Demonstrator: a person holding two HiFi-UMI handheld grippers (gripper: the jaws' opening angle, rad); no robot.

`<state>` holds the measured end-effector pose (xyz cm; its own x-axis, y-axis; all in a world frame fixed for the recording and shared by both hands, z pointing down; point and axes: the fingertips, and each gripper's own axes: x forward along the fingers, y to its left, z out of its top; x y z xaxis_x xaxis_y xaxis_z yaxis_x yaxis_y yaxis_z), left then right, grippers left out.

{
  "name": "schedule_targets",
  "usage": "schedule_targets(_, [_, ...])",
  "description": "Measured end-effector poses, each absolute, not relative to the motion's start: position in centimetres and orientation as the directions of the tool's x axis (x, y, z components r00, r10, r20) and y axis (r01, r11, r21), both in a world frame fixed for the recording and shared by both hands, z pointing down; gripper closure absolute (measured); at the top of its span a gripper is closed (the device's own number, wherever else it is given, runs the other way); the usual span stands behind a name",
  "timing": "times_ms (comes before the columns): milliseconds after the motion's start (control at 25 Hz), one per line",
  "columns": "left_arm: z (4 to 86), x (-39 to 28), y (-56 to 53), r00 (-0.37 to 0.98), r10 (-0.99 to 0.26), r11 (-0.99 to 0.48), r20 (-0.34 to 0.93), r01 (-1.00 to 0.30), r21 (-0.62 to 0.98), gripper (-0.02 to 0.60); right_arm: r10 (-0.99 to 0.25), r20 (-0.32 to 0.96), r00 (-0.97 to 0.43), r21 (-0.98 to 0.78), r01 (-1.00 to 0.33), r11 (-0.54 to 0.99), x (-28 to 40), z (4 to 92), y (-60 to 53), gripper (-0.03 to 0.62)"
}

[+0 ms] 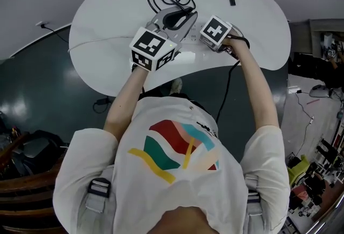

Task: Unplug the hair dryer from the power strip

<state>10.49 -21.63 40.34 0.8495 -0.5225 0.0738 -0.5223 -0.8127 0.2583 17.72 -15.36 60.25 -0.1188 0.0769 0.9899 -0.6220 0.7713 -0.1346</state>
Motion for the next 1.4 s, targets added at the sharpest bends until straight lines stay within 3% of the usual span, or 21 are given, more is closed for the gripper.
schedule_targets(920, [44.0, 10.0, -23.1, 0.844, -0.520, -0.777, 0.133, -0.532, 0.338, 0.529, 0.073, 0.986, -0.152, -0.153, -0.626, 0.765, 17.0, 60.3, -15.8, 0.388])
schedule_targets(1080, [46.1, 10.5, -23.7, 0.833, -0.521, -0.749, 0.183, -0.550, 0.369, 0.529, -0.051, 0.991, -0.122, -0.034, -0.609, 0.792, 17.9, 60.2, -18.3, 0.387])
schedule_targets(1400, [49.3, 11.3, -25.1, 0.809, -0.528, -0.700, 0.258, -0.587, 0.406, 0.531, -0.060, 0.989, -0.133, -0.033, -0.604, 0.796, 18.0, 60.2, -18.4, 0.388])
